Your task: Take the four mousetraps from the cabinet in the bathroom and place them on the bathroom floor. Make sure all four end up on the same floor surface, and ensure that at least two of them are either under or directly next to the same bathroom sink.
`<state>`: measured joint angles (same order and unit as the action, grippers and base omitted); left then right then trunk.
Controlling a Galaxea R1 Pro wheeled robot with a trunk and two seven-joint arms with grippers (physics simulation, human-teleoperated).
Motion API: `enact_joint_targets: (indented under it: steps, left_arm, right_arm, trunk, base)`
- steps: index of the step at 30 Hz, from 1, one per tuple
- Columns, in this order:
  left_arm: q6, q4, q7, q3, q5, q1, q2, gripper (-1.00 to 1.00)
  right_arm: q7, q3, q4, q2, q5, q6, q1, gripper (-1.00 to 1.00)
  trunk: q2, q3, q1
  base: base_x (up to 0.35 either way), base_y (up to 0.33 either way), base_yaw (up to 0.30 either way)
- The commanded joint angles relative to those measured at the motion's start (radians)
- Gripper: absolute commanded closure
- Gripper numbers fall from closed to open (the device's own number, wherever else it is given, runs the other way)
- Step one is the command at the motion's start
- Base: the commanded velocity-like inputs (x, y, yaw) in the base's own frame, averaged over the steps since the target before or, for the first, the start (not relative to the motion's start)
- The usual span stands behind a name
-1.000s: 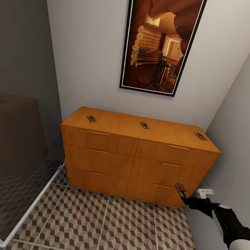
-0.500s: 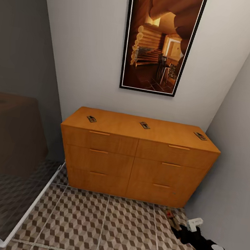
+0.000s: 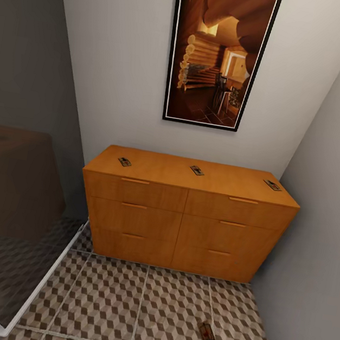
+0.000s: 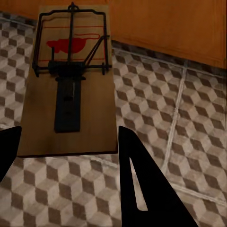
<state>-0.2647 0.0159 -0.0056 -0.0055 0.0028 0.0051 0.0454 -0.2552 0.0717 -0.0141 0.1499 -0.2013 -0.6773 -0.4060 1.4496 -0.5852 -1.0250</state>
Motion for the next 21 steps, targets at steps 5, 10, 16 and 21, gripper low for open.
enact_joint_targets:
  steps: [5,10,16,21]
  left_arm:
    - [-0.005,0.002,-0.001,-0.001,0.0,-0.001,0.0,-1.0]
    - [-0.005,0.002,-0.001,-0.001,0.0,-0.001,0.001,-1.0]
    - [-0.005,0.002,-0.001,-0.001,0.0,-0.001,0.001,-1.0]
    - [-0.005,0.002,-0.001,-0.001,0.0,-0.001,0.001,-1.0]
  right_arm:
    - [0.12,0.013,0.0,-0.046,0.0,-0.16,0.07,1.0]
    - [0.292,0.013,0.0,-0.097,0.0,-0.317,0.123,1.0]
    - [0.551,0.013,0.0,-0.16,0.0,-0.37,0.165,1.0]
    - [0.651,0.013,-0.001,-0.187,0.0,-0.37,0.174,1.0]
  trunk:
    - [0.0,-0.001,0.0]
    - [0.0,-0.001,0.0]
    - [0.0,-0.001,0.0]
    - [0.0,-0.001,0.0]
  base:
    - [0.0,0.0,0.0]
    - [0.0,0.0,0.0]
    - [0.0,0.0,0.0]
    - [0.0,0.0,0.0]
